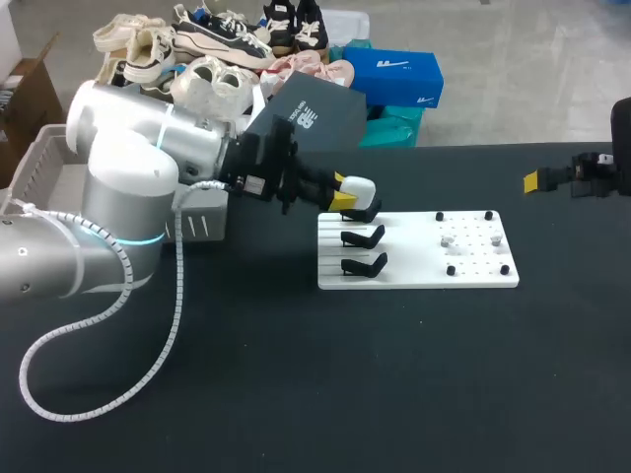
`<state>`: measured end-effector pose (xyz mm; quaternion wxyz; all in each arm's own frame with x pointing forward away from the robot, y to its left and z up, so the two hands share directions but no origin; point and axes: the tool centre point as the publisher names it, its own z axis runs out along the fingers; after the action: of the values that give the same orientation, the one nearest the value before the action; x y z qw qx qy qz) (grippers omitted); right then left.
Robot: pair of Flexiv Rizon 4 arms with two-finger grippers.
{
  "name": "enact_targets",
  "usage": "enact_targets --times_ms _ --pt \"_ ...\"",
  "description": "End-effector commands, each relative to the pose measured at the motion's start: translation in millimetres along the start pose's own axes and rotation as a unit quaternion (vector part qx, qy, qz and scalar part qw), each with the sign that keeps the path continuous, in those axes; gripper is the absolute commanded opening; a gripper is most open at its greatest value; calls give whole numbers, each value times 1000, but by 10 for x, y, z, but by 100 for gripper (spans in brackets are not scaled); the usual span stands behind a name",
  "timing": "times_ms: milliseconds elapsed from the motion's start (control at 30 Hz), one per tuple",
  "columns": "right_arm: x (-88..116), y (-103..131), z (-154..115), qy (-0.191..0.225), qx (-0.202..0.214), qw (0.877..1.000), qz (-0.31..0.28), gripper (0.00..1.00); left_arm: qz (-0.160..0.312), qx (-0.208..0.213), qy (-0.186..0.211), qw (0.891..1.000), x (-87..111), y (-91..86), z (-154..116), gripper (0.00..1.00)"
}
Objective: Pick up each earbud case from the left stands, insert the matching earbuds, close the lid, and place the case in the box.
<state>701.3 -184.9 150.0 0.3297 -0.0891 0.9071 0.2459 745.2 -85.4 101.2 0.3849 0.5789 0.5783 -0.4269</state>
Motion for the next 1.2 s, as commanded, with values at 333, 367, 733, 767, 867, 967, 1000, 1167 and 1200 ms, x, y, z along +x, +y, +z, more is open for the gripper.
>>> enact_targets --times_ms 333,367,733,767,867,967,1000,1167,1200 --pt "1 -12 2 0 -3 1000 -1 100 15 -30 -50 998 -391 -712 -111 0" --pt "1 -12 2 0 -3 1000 -1 100 16 -28 -51 998 -404 -734 -107 0" --pt "1 -12 2 0 -3 1000 -1 100 39 -16 -62 997 -478 -1006 -21 0" --pt "1 -12 2 0 -3 1000 -1 100 36 -17 -62 997 -481 -1017 -20 0" --pt "1 -12 2 0 -3 1000 -1 100 36 -17 -62 997 -481 -1017 -20 0" --pt "1 -12 2 0 -3 1000 -1 100 36 -17 -62 997 -481 -1017 -20 0" --pt "1 -12 2 0 -3 1000 -1 100 36 -17 -62 997 -481 -1017 -20 0" --pt "1 -12 2 0 -3 1000 -1 100 36 -17 -62 997 -481 -1017 -20 0" --pt "1 -12 2 0 -3 1000 -1 100 36 -17 -62 997 -481 -1017 -20 0"
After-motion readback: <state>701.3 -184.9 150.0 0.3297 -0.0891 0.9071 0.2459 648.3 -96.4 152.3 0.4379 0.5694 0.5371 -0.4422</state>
